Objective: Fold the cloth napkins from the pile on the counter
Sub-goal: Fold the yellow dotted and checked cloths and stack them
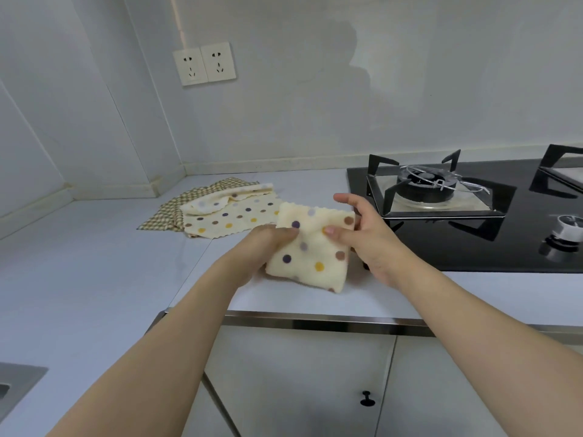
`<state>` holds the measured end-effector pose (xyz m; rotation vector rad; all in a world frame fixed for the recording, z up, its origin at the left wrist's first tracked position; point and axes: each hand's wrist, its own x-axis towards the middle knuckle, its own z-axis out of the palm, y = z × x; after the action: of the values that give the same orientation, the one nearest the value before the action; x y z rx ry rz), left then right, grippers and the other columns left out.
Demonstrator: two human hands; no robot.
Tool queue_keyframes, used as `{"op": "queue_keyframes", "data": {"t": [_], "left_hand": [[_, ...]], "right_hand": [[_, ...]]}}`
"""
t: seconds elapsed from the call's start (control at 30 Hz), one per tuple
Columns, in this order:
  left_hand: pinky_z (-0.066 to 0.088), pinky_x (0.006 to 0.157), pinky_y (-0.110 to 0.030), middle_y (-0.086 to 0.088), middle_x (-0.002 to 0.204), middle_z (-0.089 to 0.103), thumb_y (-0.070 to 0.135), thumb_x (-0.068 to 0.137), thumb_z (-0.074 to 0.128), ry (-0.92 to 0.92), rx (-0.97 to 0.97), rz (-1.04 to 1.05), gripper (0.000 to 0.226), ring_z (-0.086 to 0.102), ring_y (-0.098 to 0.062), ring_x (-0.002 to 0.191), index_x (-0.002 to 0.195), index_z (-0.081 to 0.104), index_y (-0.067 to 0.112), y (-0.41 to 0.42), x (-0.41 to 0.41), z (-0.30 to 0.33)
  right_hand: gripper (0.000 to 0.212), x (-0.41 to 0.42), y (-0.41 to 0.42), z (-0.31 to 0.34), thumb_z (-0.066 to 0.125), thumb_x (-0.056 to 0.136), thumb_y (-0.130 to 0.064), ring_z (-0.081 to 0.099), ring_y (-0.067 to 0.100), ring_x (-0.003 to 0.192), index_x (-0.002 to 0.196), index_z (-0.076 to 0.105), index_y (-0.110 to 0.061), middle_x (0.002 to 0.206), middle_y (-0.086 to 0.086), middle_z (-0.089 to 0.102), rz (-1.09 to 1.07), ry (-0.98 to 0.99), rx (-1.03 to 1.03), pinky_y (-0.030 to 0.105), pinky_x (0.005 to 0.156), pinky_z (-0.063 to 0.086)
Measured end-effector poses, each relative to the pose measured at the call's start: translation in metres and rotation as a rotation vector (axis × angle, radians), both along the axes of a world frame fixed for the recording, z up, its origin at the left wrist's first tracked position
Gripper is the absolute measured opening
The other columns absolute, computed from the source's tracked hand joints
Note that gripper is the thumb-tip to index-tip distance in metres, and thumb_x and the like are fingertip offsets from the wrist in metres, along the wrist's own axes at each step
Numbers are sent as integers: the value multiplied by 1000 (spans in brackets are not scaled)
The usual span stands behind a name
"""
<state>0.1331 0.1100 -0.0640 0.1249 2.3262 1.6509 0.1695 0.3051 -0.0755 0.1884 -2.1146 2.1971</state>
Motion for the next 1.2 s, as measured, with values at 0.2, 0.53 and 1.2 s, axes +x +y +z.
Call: {"op": "queue_keyframes", "data": {"t": [0.2,0.53,1.2], "left_hand": [[57,68,-35,-4,98,73,34,97,55,210,254,124,21,69,-18,81,105,65,17,24,33,20],[41,57,-23,11,81,55,41,102,40,517,173,355,34,53,-8,70,101,55,10,67,55,53],[46,46,-19,17,88,61,44,103,33,127,27,308,35,56,-6,74,98,53,16,111,-66,138]], "right_hand": [[43,24,-4,39,60,90,2,63,20,93,123,56,-27,108,-1,63,17,-70,-257,43,93,50],[46,33,5,66,45,95,-57,70,24,79,103,63,-15,98,6,73,-136,-317,-129,35,68,58],[28,-81,55,154,49,97,-45,67,20,86,93,62,-20,92,0,68,-450,-277,223,38,74,57]]}}
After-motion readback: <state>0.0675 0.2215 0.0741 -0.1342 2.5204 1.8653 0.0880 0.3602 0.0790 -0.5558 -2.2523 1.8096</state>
